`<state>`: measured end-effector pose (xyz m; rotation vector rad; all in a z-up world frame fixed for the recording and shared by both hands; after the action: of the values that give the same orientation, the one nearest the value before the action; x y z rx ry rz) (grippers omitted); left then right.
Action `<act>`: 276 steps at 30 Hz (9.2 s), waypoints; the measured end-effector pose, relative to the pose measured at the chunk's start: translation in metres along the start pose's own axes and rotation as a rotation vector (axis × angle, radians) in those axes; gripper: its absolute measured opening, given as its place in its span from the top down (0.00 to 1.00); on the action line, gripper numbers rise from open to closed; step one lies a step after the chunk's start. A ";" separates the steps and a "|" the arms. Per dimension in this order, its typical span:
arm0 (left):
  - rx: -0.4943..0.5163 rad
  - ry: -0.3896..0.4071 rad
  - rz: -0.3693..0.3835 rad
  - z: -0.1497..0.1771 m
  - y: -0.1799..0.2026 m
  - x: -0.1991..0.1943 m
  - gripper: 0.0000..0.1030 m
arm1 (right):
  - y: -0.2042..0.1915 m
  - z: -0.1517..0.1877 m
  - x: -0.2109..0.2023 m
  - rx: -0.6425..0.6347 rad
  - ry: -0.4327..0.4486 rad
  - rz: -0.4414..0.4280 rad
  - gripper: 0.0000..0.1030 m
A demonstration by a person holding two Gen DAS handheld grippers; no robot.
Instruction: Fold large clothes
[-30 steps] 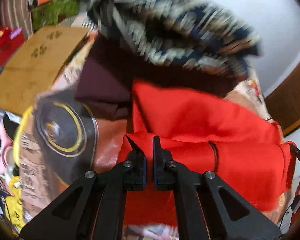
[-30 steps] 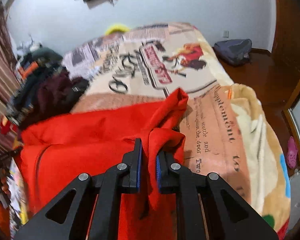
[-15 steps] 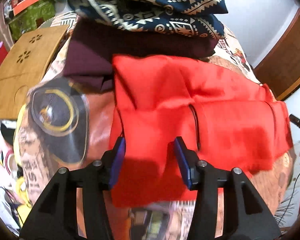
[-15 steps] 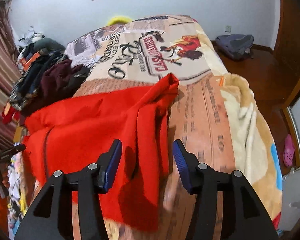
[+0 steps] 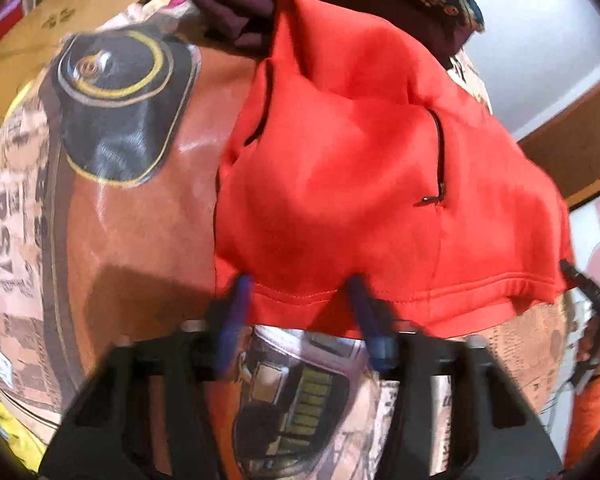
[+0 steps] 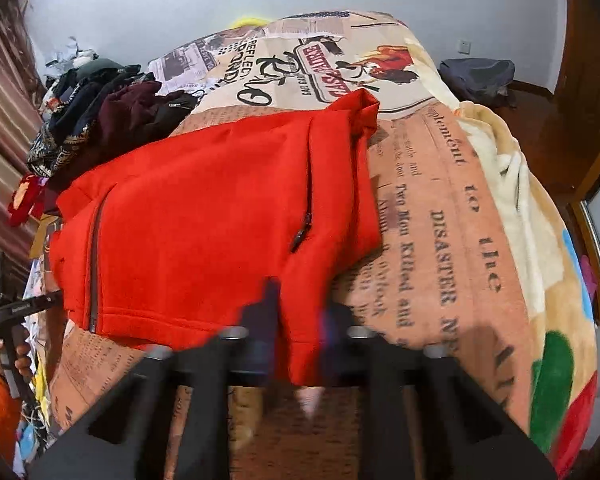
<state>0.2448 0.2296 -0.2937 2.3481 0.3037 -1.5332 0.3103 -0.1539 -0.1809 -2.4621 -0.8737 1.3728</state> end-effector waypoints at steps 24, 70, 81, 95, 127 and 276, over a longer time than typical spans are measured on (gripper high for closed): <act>0.022 0.375 -0.293 -0.162 0.028 -0.110 0.99 | -0.002 -0.155 0.004 0.070 0.179 -0.036 0.88; 0.070 0.160 -0.003 0.019 -0.014 -0.083 0.92 | -0.022 0.010 -0.031 -0.039 -0.116 -0.053 0.89; 0.172 0.065 -0.268 0.057 -0.015 -0.070 0.76 | -0.022 0.028 -0.070 -0.102 -0.026 0.104 0.51; 0.320 -0.003 0.002 0.030 0.077 -0.051 0.64 | -0.086 0.003 -0.008 -0.298 -0.096 0.007 0.43; 0.173 0.099 -0.242 0.020 0.043 -0.060 0.36 | -0.114 0.021 0.018 -0.341 -0.132 0.004 0.42; 0.305 0.407 -0.271 0.021 0.143 -0.123 0.10 | -0.078 -0.011 -0.069 -0.213 0.087 -0.013 0.13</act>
<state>0.2274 0.0886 -0.1674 2.9650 0.5341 -1.2673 0.2606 -0.1299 -0.0922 -2.6442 -1.0634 1.2139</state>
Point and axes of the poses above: each gripper's, at about its wrist camera, not at the fingertips, and x roughly the way its jaws point, y to its right, z to its underside, the point moved 3 cm from there along x, roughly the way its jaws point, and after that the axes turned 13 degrees about -z, right-handed, at the moved point
